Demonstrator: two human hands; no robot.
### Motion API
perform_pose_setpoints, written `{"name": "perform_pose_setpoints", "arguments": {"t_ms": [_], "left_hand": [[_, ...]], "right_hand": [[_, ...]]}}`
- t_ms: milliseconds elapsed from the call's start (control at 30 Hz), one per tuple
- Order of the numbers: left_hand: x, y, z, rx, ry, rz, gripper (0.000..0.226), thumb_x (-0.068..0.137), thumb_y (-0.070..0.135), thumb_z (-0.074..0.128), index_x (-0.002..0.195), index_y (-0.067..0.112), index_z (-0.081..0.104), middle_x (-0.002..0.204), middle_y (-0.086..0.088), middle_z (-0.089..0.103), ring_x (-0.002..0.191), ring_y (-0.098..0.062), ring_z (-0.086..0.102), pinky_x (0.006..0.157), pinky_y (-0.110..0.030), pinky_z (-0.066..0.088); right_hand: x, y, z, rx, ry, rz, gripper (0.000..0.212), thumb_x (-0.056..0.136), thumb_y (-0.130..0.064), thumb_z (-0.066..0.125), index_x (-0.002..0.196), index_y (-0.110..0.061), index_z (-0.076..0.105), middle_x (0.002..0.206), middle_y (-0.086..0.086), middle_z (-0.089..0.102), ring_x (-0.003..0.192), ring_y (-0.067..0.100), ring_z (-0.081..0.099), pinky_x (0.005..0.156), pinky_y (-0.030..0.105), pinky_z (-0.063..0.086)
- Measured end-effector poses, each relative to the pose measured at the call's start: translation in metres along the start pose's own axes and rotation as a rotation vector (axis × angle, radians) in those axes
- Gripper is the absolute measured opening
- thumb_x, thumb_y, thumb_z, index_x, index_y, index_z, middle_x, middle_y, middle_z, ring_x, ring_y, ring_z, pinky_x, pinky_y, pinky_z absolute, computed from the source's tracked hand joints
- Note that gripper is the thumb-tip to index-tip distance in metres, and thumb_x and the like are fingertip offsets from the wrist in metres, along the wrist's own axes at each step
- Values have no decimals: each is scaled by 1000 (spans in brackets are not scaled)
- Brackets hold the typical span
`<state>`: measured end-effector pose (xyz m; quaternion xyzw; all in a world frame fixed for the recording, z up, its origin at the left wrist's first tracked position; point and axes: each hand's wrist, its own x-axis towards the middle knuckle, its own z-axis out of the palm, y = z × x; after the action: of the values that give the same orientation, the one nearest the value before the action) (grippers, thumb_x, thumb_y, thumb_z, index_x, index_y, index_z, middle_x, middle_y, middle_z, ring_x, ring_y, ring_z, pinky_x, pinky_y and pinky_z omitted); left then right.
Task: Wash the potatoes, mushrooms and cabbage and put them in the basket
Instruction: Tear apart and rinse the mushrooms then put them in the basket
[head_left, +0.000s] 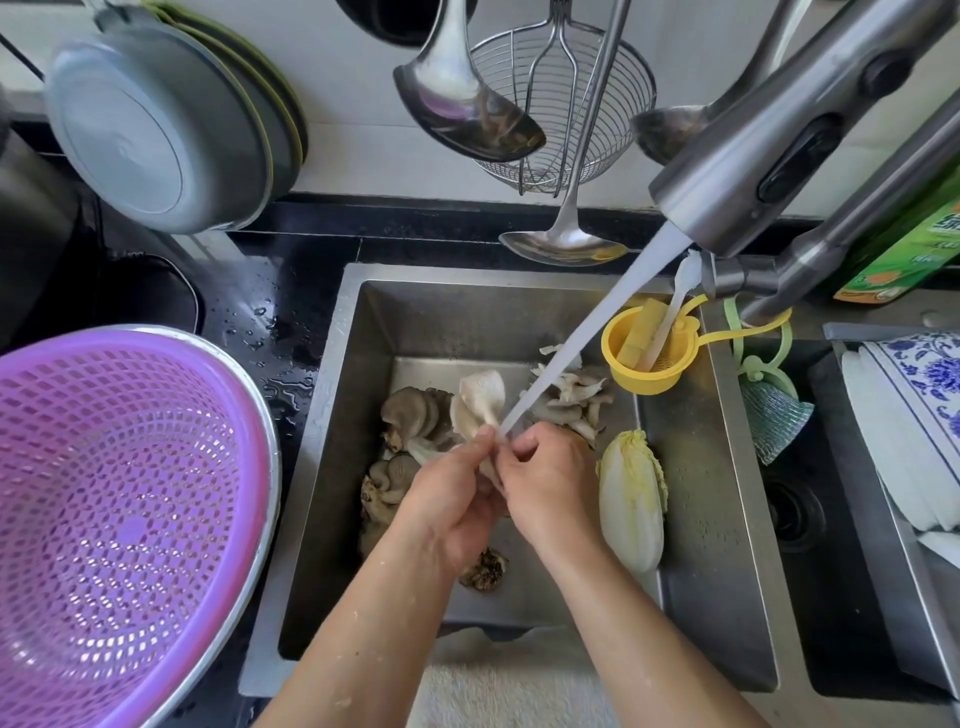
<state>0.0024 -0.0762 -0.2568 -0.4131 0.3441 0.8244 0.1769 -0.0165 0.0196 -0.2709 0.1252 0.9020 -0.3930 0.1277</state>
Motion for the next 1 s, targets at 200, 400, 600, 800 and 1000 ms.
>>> {"name": "perform_pose_setpoints", "arguments": {"t_ms": [200, 400, 600, 800, 1000], "left_hand": [[1, 1, 0, -86, 22, -30, 28, 110, 19, 49, 96, 4, 68, 69, -8, 69, 73, -19, 71, 95, -38, 56], [-5, 9, -5, -33, -46, -45, 28, 108, 21, 53, 101, 3, 73, 89, -10, 72, 75, -16, 65, 81, -28, 50], [-3, 9, -2, -51, 41, -39, 20, 105, 14, 54, 103, 0, 70, 101, -19, 65, 87, -26, 64, 79, -31, 50], [4, 8, -7, 421, 101, 76, 20, 106, 17, 58, 102, 3, 72, 87, -10, 71, 68, -16, 61, 70, -29, 52], [24, -11, -5, 1488, 8, 315, 29, 107, 21, 46, 125, 8, 65, 117, -7, 69, 104, -23, 70, 92, -33, 57]], "right_hand": [[-7, 2, -5, 135, -105, -6, 21, 92, -30, 73, 73, -22, 70, 79, -6, 70, 77, 14, 67, 65, 27, 51], [-5, 10, -11, 607, -219, 200, 30, 98, -46, 63, 98, -18, 74, 92, 0, 79, 90, 16, 76, 89, 44, 62], [-5, 8, -5, 478, -288, 115, 16, 95, -32, 73, 92, -17, 70, 85, 0, 75, 78, 11, 72, 66, 22, 56], [-1, 26, -18, 792, -281, 399, 17, 106, -21, 56, 112, -12, 70, 106, 14, 77, 99, 28, 74, 89, 41, 61], [11, 23, -15, 955, -749, 634, 53, 85, -39, 80, 129, -12, 70, 124, 15, 73, 119, 32, 68, 104, 49, 53]]}}
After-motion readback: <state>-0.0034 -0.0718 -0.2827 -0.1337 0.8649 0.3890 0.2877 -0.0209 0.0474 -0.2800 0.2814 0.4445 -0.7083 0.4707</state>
